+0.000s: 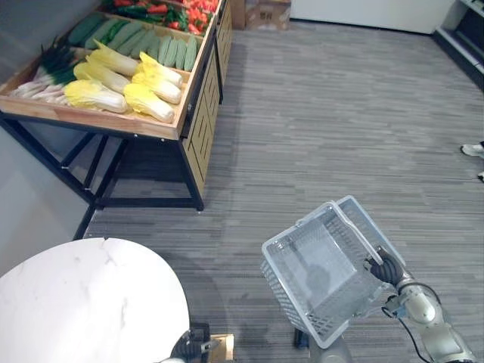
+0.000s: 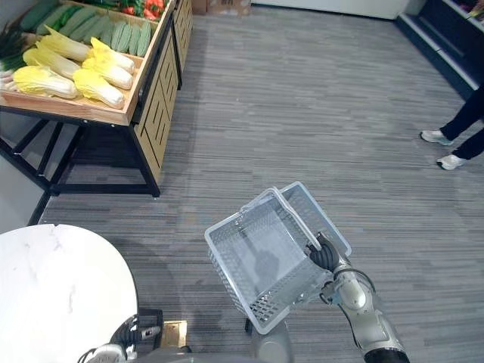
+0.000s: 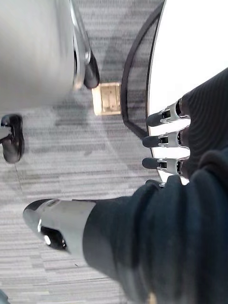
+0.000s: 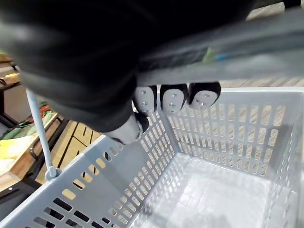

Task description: Pick vegetable in the basket

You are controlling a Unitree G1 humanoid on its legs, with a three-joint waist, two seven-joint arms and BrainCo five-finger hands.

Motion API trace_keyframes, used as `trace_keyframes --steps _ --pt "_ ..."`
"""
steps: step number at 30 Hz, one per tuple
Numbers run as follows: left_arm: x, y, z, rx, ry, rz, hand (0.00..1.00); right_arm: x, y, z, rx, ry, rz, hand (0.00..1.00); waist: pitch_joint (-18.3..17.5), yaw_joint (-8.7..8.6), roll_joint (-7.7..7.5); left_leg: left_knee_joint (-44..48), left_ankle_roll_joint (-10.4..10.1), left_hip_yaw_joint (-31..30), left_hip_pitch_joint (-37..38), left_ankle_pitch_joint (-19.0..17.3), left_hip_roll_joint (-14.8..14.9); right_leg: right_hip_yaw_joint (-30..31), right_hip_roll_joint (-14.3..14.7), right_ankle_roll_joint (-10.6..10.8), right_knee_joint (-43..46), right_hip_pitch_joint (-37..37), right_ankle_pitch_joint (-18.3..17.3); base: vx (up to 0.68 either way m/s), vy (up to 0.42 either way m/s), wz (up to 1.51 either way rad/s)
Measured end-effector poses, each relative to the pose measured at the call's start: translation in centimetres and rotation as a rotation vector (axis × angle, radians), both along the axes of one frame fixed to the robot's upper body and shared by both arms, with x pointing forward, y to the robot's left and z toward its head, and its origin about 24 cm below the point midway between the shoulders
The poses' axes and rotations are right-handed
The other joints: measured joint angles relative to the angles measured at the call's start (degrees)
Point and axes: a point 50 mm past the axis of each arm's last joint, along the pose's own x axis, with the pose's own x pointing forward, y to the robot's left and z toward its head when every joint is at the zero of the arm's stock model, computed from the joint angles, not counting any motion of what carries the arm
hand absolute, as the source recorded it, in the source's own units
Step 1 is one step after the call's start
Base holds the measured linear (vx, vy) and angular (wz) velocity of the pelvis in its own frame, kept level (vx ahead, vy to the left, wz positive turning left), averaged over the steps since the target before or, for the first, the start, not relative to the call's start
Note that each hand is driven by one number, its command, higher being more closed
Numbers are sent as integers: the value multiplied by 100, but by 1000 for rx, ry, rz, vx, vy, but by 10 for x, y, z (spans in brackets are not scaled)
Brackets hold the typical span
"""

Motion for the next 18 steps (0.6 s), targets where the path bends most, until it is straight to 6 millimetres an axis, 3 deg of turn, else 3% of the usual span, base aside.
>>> trace_keyframes --steps 2,3,4,5,6,9,10,11,12,14,16,18 --pt "3 2 2 5 -15 9 0 -1 -1 -1 0 0 -16 100 12 -72 -63 -122 -140 -240 335 -148 2 -7 -88 -62 -56 -46 146 587 -287 69" --pt "4 -1 1 -3 -16 13 0 -1 -3 0 -1 -3 -28 100 30 -109 10 -79 -170 -316 409 -222 57 -16 -68 -103 164 -68 562 718 -373 58" --pt "3 -6 0 -17 -15 17 0 -1 -6 -1 8 -6 -54 100 7 -112 213 215 -163 -427 357 -234 280 -106 34 -207 603 -178 722 585 -351 24" --pt "1 -9 -2 -30 -11 32 0 2 -6 1 11 -16 -57 100 -3 -61 406 706 -168 -550 157 -120 519 -225 228 -461 851 -203 510 557 -353 7" --pt "-1 -11 -3 -36 -5 43 0 3 -5 1 13 -18 -56 100 -22 -5 457 989 -168 -600 55 -3 606 -247 332 -564 932 -192 403 678 -442 -19" --pt "-10 -17 -8 -58 32 60 0 -1 -5 -2 22 -5 -63 100 -22 72 476 2940 -366 -939 -720 1387 845 -393 645 -805 1054 350 -119 548 -293 -5" --pt "-12 -21 -9 -69 40 60 0 -3 -6 -4 23 3 -72 100 -11 136 458 3672 -641 -1039 -965 1980 892 -397 696 -862 960 650 -267 572 -208 5" --pt "-15 -18 -9 -65 41 58 0 -8 -8 -7 21 17 -88 100 35 150 396 4774 -683 -973 -1397 1988 969 -404 809 -922 791 1068 -421 644 -214 -4" --pt "-17 -17 -9 -62 41 59 0 -12 -9 -9 20 27 -96 100 42 195 405 5580 -543 -713 -1728 1737 1012 -357 883 -1017 600 1524 -582 496 -144 -6" --pt "-18 -15 -8 -55 35 63 0 -17 -11 -12 12 37 -109 100 86 283 323 5942 -327 -325 -2196 1311 909 -293 878 -1035 336 2055 -678 434 -107 -16" --pt "-13 -16 -5 -55 11 53 0 -18 -14 -12 1 46 -115 100 83 409 319 5586 -191 -67 -2730 992 702 -160 852 -1029 180 2338 -746 384 -53 -33" --pt "-7 -16 -3 -55 -17 51 0 -19 -14 -14 2 57 -122 100 97 502 294 3888 -213 322 -3012 794 449 -107 718 -889 26 2589 -755 401 27 -33"
